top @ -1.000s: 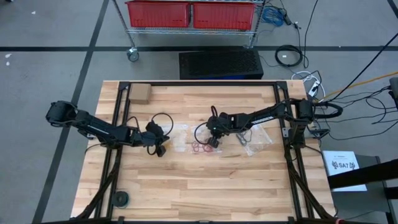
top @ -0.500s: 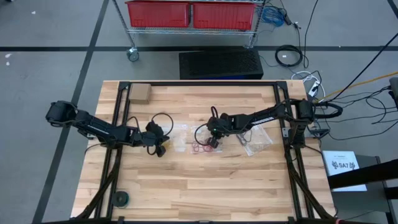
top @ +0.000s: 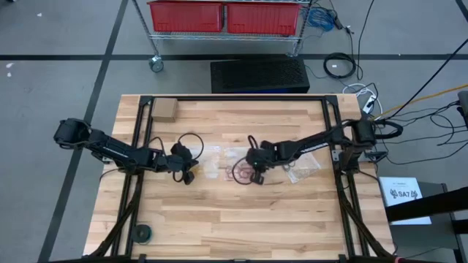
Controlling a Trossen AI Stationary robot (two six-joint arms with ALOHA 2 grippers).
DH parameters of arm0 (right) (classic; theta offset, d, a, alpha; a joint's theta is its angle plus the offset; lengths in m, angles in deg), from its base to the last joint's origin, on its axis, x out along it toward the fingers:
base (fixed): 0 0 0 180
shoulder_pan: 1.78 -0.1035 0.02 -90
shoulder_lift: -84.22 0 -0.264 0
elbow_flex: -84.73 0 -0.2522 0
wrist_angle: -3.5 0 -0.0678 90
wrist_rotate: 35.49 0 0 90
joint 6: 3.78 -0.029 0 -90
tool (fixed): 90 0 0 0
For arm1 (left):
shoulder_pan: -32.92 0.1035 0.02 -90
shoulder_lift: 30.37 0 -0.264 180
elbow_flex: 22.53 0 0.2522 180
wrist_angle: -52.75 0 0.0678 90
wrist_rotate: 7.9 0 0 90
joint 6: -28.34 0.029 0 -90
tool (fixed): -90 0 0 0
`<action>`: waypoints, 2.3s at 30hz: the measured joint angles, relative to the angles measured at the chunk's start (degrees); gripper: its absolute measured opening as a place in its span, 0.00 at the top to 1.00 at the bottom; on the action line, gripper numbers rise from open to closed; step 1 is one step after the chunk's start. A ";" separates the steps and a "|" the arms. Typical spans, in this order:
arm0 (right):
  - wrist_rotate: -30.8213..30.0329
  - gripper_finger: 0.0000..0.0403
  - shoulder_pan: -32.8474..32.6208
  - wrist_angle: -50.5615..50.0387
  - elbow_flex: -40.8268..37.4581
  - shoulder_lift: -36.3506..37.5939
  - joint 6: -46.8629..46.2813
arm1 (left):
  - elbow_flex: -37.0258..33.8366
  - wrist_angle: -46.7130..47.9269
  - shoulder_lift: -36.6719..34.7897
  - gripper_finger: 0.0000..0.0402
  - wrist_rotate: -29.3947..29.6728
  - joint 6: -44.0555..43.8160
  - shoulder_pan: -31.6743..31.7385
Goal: Sort rubber bands
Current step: Adjust all the transparent zip lock bag to the center table
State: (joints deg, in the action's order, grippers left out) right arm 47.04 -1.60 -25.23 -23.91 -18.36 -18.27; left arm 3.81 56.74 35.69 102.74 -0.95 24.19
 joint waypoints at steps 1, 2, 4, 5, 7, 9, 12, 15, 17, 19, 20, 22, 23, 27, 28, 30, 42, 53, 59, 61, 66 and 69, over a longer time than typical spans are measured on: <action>0.10 1.00 -0.61 -1.89 0.00 0.00 -2.16 | 0.00 0.25 0.02 1.00 -0.02 -0.05 -0.02; 0.16 1.00 -1.22 -4.10 0.00 0.00 -5.37 | 0.00 0.37 0.00 1.00 -0.02 -0.23 0.00; 0.19 1.00 -2.39 -9.59 -0.02 0.28 -13.97 | 0.00 0.28 0.00 1.00 -0.32 -0.25 0.00; 0.14 1.00 -3.00 -11.84 -0.02 0.57 -18.04 | 0.00 0.29 0.00 1.00 -0.72 -0.25 0.02; -0.68 1.00 -4.68 -15.05 -0.02 1.76 -24.65 | 0.00 0.25 0.00 1.00 -0.92 -0.27 0.02; -3.17 1.00 -6.55 -17.71 -0.02 3.19 -30.25 | 0.00 0.21 0.01 1.00 -0.94 -0.29 0.02; -8.79 1.00 -9.01 -22.02 -0.02 6.37 -37.67 | 0.00 0.22 0.02 1.00 -0.94 -0.29 0.02; -12.74 1.00 -10.63 -28.05 -0.02 9.79 -47.24 | 0.00 0.27 0.00 1.00 -0.94 -0.29 0.02; -13.76 1.00 -11.47 -34.56 0.00 11.13 -54.74 | 0.00 0.24 0.01 1.00 -0.94 -0.29 0.02; -13.85 1.00 -11.83 -42.63 -0.04 11.19 -61.85 | 0.00 0.24 0.01 1.00 -0.94 -0.32 0.02; -13.87 1.00 -11.82 -45.96 -0.38 10.91 -65.12 | 0.00 0.24 0.00 1.00 -0.96 -0.32 0.02; -13.55 1.00 -11.80 -50.07 -2.06 10.57 -70.95 | 0.00 0.25 0.00 1.00 -0.96 -0.34 0.02; -13.33 1.00 -11.79 -50.42 -3.36 10.56 -72.99 | 0.00 0.25 0.00 1.00 -0.96 -0.34 0.02; -11.48 1.00 -11.27 -44.54 -8.86 10.56 -75.74 | 0.00 0.25 0.00 1.00 -1.20 -0.36 0.02; -10.91 1.00 -10.89 -41.74 -10.37 10.56 -74.81 | 0.00 0.23 0.00 1.00 -1.42 -0.36 0.02; -9.92 1.00 -10.05 -35.71 -13.16 10.50 -72.09 | 0.00 0.25 0.02 1.00 -1.53 -0.36 0.02; -11.38 1.00 -12.52 -29.70 -14.98 10.82 -44.51 | 0.00 0.39 0.01 1.00 -1.55 -0.32 0.02; -13.18 1.00 -16.77 -35.25 -15.16 16.92 -33.98 | 0.00 0.45 0.00 1.00 -2.03 -0.29 0.02; -17.41 1.00 -16.51 -34.54 -15.13 25.31 -44.15 | 0.00 0.47 0.00 1.00 -2.19 -0.29 0.02; -16.89 1.00 -15.72 -34.60 -15.13 27.08 -56.33 | 0.00 0.45 0.00 1.00 -2.19 -0.36 0.10; -16.01 1.00 -15.13 -34.38 -15.13 26.22 -76.79 | 0.00 0.48 0.02 1.00 -2.50 -2.97 1.31; -14.98 1.00 -14.78 -34.30 -15.13 22.79 -78.00 | 0.00 0.81 0.02 1.00 -3.51 -3.44 2.13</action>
State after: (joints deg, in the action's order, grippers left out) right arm 32.06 -16.38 -59.53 -39.03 4.43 -96.27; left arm 3.81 57.55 35.71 99.24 -4.39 26.31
